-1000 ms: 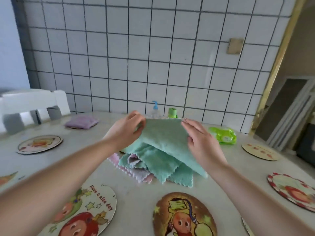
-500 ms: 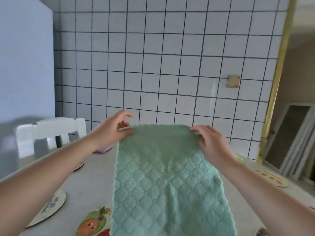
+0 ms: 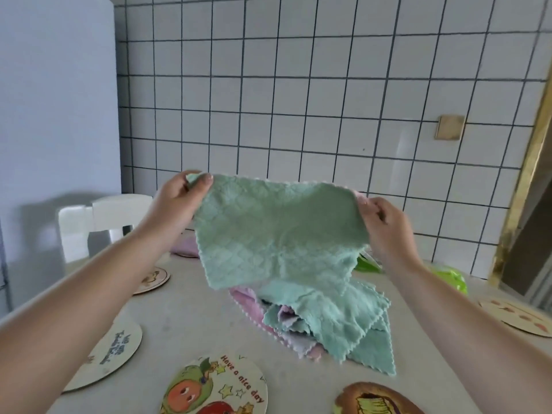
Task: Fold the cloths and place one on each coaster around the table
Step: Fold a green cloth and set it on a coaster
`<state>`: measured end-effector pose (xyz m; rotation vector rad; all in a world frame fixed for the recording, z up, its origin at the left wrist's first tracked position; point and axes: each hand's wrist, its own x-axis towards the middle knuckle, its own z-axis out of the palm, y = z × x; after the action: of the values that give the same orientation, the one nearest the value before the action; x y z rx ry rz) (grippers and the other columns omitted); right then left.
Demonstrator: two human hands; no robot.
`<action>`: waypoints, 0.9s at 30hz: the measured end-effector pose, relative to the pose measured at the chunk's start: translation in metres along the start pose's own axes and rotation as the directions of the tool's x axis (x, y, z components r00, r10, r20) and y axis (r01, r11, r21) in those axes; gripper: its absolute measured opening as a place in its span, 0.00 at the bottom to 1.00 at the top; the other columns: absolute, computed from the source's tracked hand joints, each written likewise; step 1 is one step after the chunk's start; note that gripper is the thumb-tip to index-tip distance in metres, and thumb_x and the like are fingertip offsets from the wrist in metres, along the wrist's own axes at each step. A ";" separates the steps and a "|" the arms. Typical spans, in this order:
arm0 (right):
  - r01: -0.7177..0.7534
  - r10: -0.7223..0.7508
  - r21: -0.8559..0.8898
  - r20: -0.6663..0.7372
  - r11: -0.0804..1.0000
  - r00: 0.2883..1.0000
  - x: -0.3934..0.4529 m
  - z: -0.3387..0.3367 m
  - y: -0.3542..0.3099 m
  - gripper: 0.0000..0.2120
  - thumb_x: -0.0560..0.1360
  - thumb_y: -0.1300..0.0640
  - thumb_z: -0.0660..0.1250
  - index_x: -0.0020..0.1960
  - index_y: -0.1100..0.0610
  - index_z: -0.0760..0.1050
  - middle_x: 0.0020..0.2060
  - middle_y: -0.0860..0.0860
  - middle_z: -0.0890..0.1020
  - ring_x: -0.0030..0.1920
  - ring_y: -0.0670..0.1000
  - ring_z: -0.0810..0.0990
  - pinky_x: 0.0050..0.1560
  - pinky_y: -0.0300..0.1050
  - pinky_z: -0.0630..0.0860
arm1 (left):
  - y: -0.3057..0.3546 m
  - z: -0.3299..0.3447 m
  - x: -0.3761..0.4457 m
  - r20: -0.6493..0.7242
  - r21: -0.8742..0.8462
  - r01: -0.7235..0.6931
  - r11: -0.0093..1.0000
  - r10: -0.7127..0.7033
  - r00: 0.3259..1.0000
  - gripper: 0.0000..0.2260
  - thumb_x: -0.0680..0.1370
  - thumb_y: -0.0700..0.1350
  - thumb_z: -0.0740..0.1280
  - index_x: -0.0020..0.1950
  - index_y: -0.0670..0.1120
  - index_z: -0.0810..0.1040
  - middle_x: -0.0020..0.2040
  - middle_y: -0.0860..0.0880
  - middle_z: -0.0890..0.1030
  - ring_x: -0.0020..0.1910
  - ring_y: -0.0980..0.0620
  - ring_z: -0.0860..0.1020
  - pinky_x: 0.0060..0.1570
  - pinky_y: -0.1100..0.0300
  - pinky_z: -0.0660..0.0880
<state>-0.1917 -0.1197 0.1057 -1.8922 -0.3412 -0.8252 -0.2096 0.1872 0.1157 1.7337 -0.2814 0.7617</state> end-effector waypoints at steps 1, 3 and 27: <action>-0.061 0.060 0.039 0.033 0.997 0.998 -0.009 0.000 0.003 0.17 0.78 0.44 0.57 0.44 0.55 0.75 0.36 0.52 0.75 0.37 0.51 0.72 0.43 0.50 0.73 | 0.001 -0.002 -0.010 0.016 0.015 -0.004 1.000 0.003 1.000 0.16 0.69 0.64 0.65 0.44 0.53 0.79 0.43 0.38 0.79 0.41 0.45 0.77 0.47 0.41 0.75; -0.177 0.165 0.104 0.115 0.979 0.980 -0.031 0.000 0.016 0.17 0.78 0.43 0.56 0.45 0.54 0.76 0.38 0.50 0.75 0.40 0.49 0.73 0.52 0.54 0.73 | -0.012 -0.006 -0.036 0.047 0.015 0.025 1.000 -0.026 0.999 0.10 0.72 0.59 0.67 0.43 0.53 0.79 0.42 0.44 0.80 0.43 0.45 0.78 0.48 0.45 0.76; -0.458 0.404 -0.081 0.622 0.885 0.671 -0.192 -0.014 0.128 0.21 0.56 0.33 0.74 0.47 0.36 0.80 0.38 0.48 0.83 0.40 0.44 0.77 0.42 0.35 0.73 | -0.121 -0.010 -0.197 0.264 0.227 0.587 0.777 -0.630 0.731 0.06 0.77 0.47 0.64 0.43 0.49 0.80 0.41 0.40 0.80 0.41 0.45 0.78 0.39 0.55 0.70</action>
<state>-0.2650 -0.1678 -0.1083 -2.0114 -0.2956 0.1688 -0.2952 0.1949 -0.0991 1.9151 0.1334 -0.0033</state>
